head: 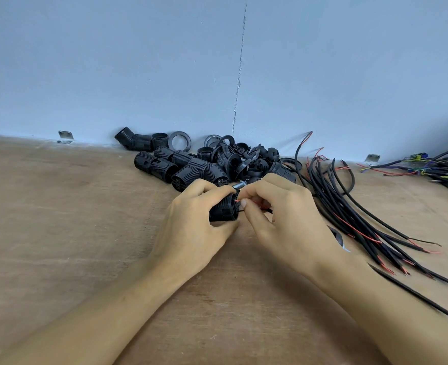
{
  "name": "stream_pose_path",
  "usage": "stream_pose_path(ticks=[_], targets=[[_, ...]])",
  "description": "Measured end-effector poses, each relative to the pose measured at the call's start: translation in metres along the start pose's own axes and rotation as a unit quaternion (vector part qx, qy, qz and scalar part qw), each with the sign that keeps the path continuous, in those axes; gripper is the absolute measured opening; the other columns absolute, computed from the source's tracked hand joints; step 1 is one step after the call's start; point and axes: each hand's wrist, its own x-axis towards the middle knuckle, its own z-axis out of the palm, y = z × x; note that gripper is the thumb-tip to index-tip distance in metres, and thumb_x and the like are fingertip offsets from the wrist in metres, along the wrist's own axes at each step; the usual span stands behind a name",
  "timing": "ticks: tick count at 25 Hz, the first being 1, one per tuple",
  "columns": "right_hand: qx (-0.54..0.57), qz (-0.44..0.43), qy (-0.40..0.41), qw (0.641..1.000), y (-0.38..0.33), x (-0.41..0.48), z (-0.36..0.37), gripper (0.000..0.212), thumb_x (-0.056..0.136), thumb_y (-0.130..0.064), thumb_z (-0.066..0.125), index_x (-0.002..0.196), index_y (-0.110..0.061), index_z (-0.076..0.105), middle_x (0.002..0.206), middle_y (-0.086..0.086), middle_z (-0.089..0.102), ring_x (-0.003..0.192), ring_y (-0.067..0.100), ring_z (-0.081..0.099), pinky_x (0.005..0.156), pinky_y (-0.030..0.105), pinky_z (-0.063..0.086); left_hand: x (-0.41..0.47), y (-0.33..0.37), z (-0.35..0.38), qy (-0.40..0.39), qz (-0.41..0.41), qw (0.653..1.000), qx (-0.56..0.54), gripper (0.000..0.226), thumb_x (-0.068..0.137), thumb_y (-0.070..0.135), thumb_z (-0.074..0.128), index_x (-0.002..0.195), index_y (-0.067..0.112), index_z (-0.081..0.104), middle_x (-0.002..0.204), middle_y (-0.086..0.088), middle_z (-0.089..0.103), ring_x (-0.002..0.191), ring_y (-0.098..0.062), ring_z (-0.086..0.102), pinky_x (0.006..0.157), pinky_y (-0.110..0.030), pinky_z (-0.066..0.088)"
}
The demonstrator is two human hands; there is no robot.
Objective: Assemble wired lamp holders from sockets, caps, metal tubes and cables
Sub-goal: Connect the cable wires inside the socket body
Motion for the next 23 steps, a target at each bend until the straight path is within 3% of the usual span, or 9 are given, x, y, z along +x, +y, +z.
stream_pose_path(ticks=[8, 13, 19, 23], targets=[[0.016, 0.03, -0.026, 0.999, 0.0, 0.0, 0.0, 0.009, 0.092, -0.013, 0.066, 0.09, -0.022, 0.069, 0.082, -0.013, 0.056, 0.076, 0.002, 0.052, 0.07, 0.009, 0.037, 0.002, 0.003, -0.003, -0.013, 0.006, 0.999, -0.033, 0.041, 0.074, 0.016, 0.089, 0.113, 0.024, 0.077, 0.102, 0.012, 0.068, 0.089, 0.002, 0.059, 0.078, -0.001, 0.037], [-0.034, 0.021, -0.042, 0.998, -0.005, 0.0, 0.0, 0.007, 0.09, -0.01, 0.065, 0.087, -0.017, 0.067, 0.081, -0.009, 0.052, 0.075, 0.007, 0.046, 0.069, 0.016, 0.033, 0.003, 0.0, 0.002, -0.01, -0.001, 0.999, -0.048, 0.037, 0.069, 0.013, 0.092, 0.101, 0.02, 0.076, 0.097, 0.012, 0.065, 0.088, 0.008, 0.057, 0.079, -0.003, 0.038], [-0.123, -0.033, -0.044, 0.991, -0.007, -0.001, -0.003, 0.003, 0.091, -0.008, 0.065, 0.089, -0.01, 0.066, 0.084, 0.001, 0.055, 0.08, 0.021, 0.052, 0.073, 0.021, 0.034, 0.002, -0.005, 0.008, -0.002, -0.005, 1.0, -0.029, 0.044, 0.063, 0.022, 0.096, 0.104, 0.024, 0.079, 0.092, 0.012, 0.059, 0.092, 0.003, 0.058, 0.078, 0.001, 0.036], [-0.119, -0.03, -0.032, 0.992, -0.01, -0.002, -0.001, 0.004, 0.09, -0.006, 0.064, 0.088, -0.01, 0.066, 0.083, 0.001, 0.054, 0.078, 0.02, 0.05, 0.071, 0.018, 0.029, 0.002, -0.005, 0.008, 0.006, 0.001, 0.999, -0.036, 0.039, 0.065, 0.018, 0.093, 0.099, 0.024, 0.076, 0.094, 0.013, 0.061, 0.09, 0.008, 0.058, 0.078, 0.0, 0.038]])
